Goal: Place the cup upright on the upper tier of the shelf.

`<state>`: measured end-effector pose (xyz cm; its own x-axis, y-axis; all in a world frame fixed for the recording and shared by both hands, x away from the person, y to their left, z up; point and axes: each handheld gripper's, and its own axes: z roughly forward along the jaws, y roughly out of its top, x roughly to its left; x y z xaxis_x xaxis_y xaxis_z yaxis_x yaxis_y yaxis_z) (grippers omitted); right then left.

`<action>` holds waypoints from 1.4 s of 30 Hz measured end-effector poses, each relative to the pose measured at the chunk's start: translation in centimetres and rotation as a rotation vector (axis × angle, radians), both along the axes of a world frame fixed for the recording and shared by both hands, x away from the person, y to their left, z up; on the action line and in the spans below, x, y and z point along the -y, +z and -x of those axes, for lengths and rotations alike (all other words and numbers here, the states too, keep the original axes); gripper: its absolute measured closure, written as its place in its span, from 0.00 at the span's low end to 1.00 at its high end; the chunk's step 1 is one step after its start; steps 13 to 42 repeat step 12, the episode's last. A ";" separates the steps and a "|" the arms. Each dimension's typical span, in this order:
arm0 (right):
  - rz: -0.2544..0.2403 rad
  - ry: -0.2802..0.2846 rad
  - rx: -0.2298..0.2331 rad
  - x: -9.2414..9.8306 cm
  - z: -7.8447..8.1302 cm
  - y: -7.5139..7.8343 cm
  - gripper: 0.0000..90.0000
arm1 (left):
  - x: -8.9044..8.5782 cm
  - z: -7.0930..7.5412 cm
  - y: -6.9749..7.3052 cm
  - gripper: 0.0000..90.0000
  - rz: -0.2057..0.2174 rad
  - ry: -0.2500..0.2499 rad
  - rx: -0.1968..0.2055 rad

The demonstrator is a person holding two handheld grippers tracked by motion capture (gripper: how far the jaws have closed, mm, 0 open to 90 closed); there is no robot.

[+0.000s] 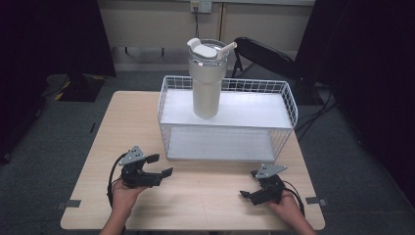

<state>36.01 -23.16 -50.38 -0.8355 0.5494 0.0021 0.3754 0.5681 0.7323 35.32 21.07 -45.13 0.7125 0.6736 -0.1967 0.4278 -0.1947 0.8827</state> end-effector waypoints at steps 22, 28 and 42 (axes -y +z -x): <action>0.000 0.000 0.000 0.0 0.0 0.0 0.13 | -0.6 0.4 -2.8 0.22 -0.101 0.024 -0.061; 0.000 0.000 0.000 0.0 0.0 0.0 0.13 | -0.6 0.4 -2.8 0.22 -0.101 0.024 -0.061; 0.000 0.000 0.000 0.0 0.0 0.0 0.13 | -0.6 0.4 -2.8 0.22 -0.101 0.024 -0.061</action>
